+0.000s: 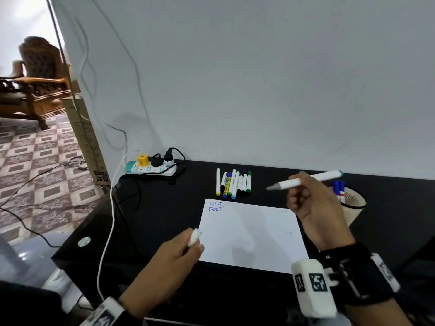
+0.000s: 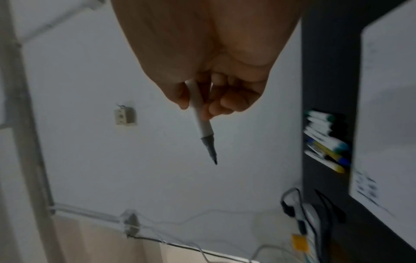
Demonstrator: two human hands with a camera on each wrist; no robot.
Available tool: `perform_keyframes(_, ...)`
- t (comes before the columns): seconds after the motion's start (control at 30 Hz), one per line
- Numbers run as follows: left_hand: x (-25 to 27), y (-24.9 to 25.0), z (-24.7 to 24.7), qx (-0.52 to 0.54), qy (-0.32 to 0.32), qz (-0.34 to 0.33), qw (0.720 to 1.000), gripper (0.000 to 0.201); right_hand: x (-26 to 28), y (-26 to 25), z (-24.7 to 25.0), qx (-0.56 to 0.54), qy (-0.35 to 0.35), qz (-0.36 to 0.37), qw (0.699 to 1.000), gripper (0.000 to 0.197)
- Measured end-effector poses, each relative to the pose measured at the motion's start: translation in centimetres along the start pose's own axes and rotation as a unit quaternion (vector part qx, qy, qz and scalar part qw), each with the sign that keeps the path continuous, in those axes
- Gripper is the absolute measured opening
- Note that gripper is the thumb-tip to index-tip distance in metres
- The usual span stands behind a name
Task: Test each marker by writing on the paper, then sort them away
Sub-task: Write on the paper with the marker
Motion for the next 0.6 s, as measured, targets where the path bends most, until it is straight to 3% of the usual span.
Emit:
perform_keyframes(0.1,-2.0,-4.7,-0.7,-0.145,0.007,0.002,0.989,0.012,-2.4,4.5,-2.1,0.048,-0.011,-0.022,0.999,0.007)
perform_keyframes(0.3,-3.4,-10.9,-3.0,-0.210,-0.023,0.017,0.977,0.048,-7.7,12.9,-5.6,0.190,0.028,-0.042,0.981,0.008)
perform_keyframes(0.43,-3.5,-11.7,-3.0,-0.220,-0.023,0.005,0.975,0.048,-10.2,15.4,-6.3,0.310,0.044,-0.018,0.950,0.009)
perform_keyframes(0.6,-3.6,-11.9,-2.9,-0.223,-0.019,-0.008,0.975,0.048,-11.2,16.3,-6.1,0.358,0.058,0.003,0.932,0.015)
Point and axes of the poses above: each hand's wrist, its own x-axis away from the middle knuckle, its own z-axis out of the back of the hand, y = z × x, the point moved 3 cm from there along -x, towards the middle knuckle, and after that the axes turned 13 degrees about -z, right-handed, at the moved point
